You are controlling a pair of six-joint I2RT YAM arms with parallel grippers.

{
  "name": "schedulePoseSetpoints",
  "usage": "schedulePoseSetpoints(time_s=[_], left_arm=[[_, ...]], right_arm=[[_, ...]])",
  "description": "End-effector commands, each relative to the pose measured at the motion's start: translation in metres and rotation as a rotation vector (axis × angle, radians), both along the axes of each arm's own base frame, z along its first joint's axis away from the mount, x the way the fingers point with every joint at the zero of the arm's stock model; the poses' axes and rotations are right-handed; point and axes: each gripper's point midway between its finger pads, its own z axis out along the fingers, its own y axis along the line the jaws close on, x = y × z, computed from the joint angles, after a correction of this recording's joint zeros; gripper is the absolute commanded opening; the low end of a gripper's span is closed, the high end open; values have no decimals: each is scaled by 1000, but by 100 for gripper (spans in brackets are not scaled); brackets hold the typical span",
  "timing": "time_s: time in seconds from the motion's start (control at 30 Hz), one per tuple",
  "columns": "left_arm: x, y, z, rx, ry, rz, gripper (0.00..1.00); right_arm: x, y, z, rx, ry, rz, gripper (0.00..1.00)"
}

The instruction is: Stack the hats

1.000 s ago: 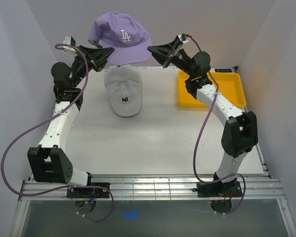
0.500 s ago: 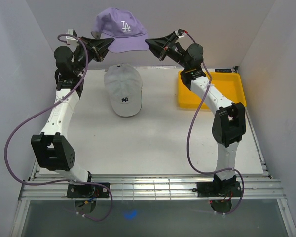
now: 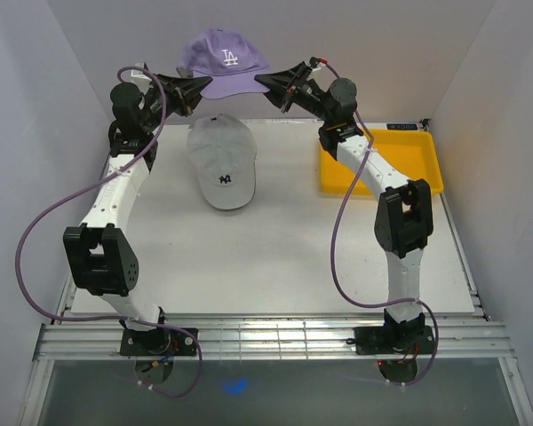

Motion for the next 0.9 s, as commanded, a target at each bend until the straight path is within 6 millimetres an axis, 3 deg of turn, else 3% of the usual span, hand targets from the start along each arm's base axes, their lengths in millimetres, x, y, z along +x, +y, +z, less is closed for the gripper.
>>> schedulePoseSetpoints(time_s=[0.0,0.07,0.2,0.23,0.33,0.5,0.63,0.67,0.7,0.73,0.87], left_arm=[[-1,-11,-7,31,7,-44,0],[1,-13,-9,30,13,-61,0],[2,-15,-8,28,4,-85,30],[2,-16,-8,29,3,-87,43],[-4,-16,-10,29,-10,-90,55],[-17,-14,-13,16,-34,-89,59],[-20,-13,-14,2,-51,-84,57],[-20,-12,-13,-8,-50,-83,55],[-21,-13,-13,-10,-53,-85,44],[-22,-12,-10,-13,-63,-84,41],[-24,-12,-6,-15,-71,-82,33]], right_arm=[[-37,1,56,91,-155,64,22],[-33,2,56,107,-143,71,10],[-27,2,54,153,-119,54,8],[-26,1,54,159,-114,48,8],[-18,-2,50,208,-95,25,8],[-10,-10,50,285,-75,-11,8],[-5,-5,42,276,-65,-10,8],[-6,-4,39,271,-59,-5,8],[-6,-3,35,267,-52,-4,8],[-6,-4,33,266,-56,-8,8],[-3,2,12,248,-35,-2,8]])
